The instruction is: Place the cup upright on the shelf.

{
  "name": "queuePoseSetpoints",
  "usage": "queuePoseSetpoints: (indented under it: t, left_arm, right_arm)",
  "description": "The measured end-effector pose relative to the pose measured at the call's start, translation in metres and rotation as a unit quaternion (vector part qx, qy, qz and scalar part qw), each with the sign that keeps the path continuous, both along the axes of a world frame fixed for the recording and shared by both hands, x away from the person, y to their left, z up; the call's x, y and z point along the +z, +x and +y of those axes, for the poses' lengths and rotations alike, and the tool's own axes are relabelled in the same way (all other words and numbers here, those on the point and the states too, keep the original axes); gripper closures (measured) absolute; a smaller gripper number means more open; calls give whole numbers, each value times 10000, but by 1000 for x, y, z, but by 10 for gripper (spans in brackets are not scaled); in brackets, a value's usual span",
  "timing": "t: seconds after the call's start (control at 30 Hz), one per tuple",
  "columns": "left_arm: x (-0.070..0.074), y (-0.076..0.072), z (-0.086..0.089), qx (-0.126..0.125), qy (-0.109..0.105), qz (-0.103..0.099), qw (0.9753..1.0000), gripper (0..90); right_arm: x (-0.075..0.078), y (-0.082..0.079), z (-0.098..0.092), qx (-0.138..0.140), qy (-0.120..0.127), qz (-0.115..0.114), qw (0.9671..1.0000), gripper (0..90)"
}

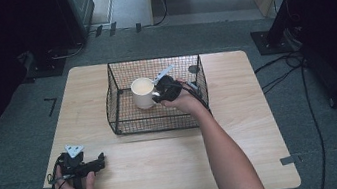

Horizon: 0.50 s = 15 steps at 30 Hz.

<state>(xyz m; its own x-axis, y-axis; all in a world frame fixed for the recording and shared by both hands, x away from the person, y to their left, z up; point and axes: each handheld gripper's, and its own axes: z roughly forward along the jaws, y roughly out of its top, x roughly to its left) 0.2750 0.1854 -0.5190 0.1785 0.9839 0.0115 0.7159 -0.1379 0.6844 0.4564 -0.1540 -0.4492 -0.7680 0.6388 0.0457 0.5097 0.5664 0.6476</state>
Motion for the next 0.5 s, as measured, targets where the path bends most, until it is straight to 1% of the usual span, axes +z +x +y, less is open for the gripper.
queuePoseSetpoints:
  t: [0.13, 0.2, 0.23, 0.27, 0.3, 0.37, 0.43, 0.5]
  left_arm:
    - [0, 0, 0, 8, -8, -8, 10000, 0]
    - [0, 0, 0, 9, -8, -8, 10000, 0]
    - [0, 0, 0, 9, -8, -8, 10000, 0]
    - [0, 0, 0, -3, 0, 1, 10000, 0]
    - [0, 0, 0, -11, 3, -1, 10000, 0]
    - [0, 0, 0, -22, 4, 1, 10000, 0]
    - [0, 0, 0, -28, 8, 5, 10000, 0]
    - [0, 0, 0, -24, 4, 1, 10000, 0]
  right_arm:
    - [3, -1, -3, -31, 36, -64, 10000, 595]
    - [5, -3, -4, -13, 84, -28, 10000, 477]
    - [6, -3, -4, -12, 79, -46, 10000, 423]
    - [7, -4, -4, -23, 55, -89, 9999, 366]
    - [8, -5, -5, -54, 41, -118, 9999, 336]
    - [11, -6, -5, -176, -21, -231, 9996, 244]
    - [16, -8, -7, -280, -16, -340, 9990, 191]
    - [21, -9, -9, -372, 105, -396, 9985, 155]
